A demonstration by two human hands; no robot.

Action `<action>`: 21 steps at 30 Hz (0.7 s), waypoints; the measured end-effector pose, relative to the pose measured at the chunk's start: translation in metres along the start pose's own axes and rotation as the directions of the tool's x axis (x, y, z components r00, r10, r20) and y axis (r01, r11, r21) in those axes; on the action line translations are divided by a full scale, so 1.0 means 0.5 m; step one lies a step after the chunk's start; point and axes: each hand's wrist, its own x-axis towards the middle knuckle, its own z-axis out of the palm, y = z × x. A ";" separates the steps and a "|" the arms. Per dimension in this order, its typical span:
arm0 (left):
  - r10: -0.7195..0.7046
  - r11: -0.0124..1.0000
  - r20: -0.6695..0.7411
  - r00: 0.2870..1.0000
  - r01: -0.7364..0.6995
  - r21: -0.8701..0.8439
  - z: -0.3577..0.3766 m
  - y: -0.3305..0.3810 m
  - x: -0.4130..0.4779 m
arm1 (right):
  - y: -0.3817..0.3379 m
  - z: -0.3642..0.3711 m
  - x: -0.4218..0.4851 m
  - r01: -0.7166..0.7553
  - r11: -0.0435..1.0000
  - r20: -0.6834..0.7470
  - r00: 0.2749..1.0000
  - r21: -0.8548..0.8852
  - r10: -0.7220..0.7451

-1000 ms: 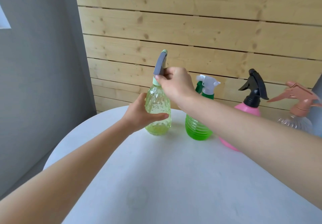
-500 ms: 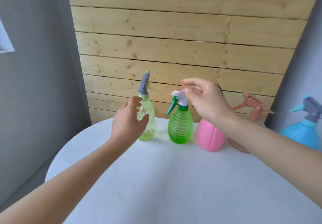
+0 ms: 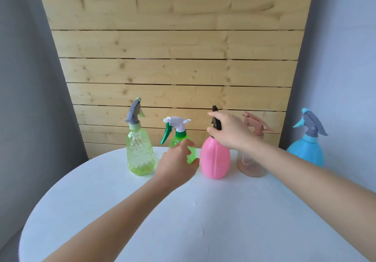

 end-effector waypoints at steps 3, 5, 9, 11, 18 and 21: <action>-0.003 1.000 0.052 0.999 0.002 0.010 0.027 0.009 0.013 | 0.014 0.013 0.008 -0.005 1.000 0.008 1.000 -0.010 0.005; -0.016 1.000 0.073 0.997 0.015 0.008 0.041 0.014 0.018 | 0.023 0.016 0.009 -0.004 1.000 -0.027 1.000 -0.009 0.003; -0.048 0.999 0.112 0.993 0.048 0.005 0.065 0.019 0.022 | 0.037 0.011 0.003 -0.003 1.000 -0.111 0.994 0.025 0.006; -0.060 0.998 0.123 0.991 0.060 0.003 0.071 0.024 0.020 | 0.038 0.007 -0.006 0.012 0.999 -0.148 0.989 0.044 -0.005; -0.056 0.994 0.000 0.998 0.056 -0.099 0.061 0.063 -0.006 | 0.019 -0.043 -0.078 0.139 0.985 -0.222 0.968 0.101 -0.114; -0.076 0.981 -0.042 0.996 0.067 -0.183 0.049 0.094 -0.033 | -0.004 -0.084 -0.123 0.165 0.977 -0.231 0.964 0.135 -0.130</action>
